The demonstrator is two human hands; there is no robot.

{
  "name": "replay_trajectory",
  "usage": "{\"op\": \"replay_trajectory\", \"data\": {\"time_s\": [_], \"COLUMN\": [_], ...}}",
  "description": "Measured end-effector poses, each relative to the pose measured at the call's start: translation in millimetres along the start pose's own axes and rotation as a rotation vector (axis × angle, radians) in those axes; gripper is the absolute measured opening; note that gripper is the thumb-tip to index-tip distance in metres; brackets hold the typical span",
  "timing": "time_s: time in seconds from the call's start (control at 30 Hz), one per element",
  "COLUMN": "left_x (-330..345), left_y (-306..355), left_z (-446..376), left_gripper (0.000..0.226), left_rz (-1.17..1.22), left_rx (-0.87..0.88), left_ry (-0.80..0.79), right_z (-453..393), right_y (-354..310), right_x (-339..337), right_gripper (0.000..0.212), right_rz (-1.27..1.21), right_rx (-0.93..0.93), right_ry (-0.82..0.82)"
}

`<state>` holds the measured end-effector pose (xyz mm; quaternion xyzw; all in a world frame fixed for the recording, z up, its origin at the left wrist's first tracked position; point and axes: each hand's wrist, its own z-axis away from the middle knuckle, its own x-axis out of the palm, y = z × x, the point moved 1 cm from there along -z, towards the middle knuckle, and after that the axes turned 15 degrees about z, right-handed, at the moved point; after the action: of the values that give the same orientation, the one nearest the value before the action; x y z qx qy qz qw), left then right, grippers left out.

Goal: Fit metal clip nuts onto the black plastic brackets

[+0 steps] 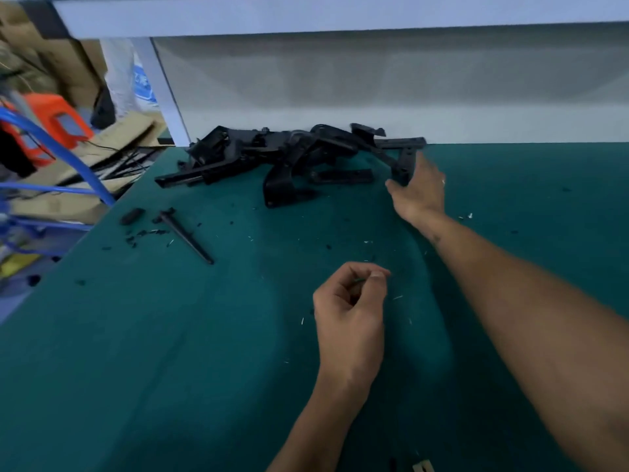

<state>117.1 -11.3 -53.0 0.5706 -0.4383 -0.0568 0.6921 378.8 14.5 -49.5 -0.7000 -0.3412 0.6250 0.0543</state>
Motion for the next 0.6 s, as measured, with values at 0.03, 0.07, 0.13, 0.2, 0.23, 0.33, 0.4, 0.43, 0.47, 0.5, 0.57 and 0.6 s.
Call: {"op": "replay_trajectory", "data": {"time_s": [0.03,0.07,0.13,0.2,0.23,0.33,0.4,0.43,0.47,0.5,0.57,0.6], "left_x": [-1.0,-1.2,-0.8,-0.9,-0.9,-1.1,-2.7,-1.7,-0.1,1.2,4.2,5.2], "left_y": [-1.3,-2.1,-2.7,-3.4,-4.0,-6.7,-6.6,-4.9,-2.6,-1.1,1.6,3.5], "left_z": [-0.6,-1.2,-2.7,-4.9,-5.3,-4.4,-4.4,-3.6,-2.6,-1.2,2.7,4.9], "left_gripper": [0.015,0.014,0.013,0.008,0.006,0.031,0.058,0.069,0.074,0.072,0.058,0.050], "left_rz": [0.008,0.010,0.000,-0.042,-0.054,-0.087,-0.206,-0.260,-0.277,-0.265,-0.234,-0.217], "left_rx": [-0.007,-0.014,-0.022,0.010,0.032,0.080,0.109,0.129,0.155,0.185,0.262,0.290], "left_ry": [-0.008,-0.015,-0.022,-0.019,-0.020,-0.043,-0.060,-0.086,-0.121,-0.159,-0.200,-0.199], "right_z": [-4.6,-5.9,-1.4,13.6,25.7,76.2,116.1,135.0,152.6,168.8,192.5,200.2], "right_y": [-1.3,-3.1,-8.0,-17.0,-22.4,-35.5,-42.0,-45.1,-48.8,-52.3,-57.7,-58.3], "right_x": [2.9,3.1,-3.1,-13.9,-20.2,-46.2,-66.5,-75.7,-83.7,-90.3,-101.2,-106.1], "right_gripper": [0.042,0.026,0.018,0.025,0.026,0.021,0.020,0.026,0.028,0.025,0.022,0.024], "right_rz": [0.015,0.057,0.189,0.295,0.314,0.245,0.082,0.002,-0.048,-0.079,-0.158,-0.213], "right_rx": [-0.016,-0.040,-0.106,-0.205,-0.270,-0.410,-0.423,-0.422,-0.427,-0.435,-0.420,-0.397], "right_ry": [-0.021,-0.017,0.083,0.213,0.258,0.343,0.323,0.299,0.273,0.245,0.169,0.119]}}
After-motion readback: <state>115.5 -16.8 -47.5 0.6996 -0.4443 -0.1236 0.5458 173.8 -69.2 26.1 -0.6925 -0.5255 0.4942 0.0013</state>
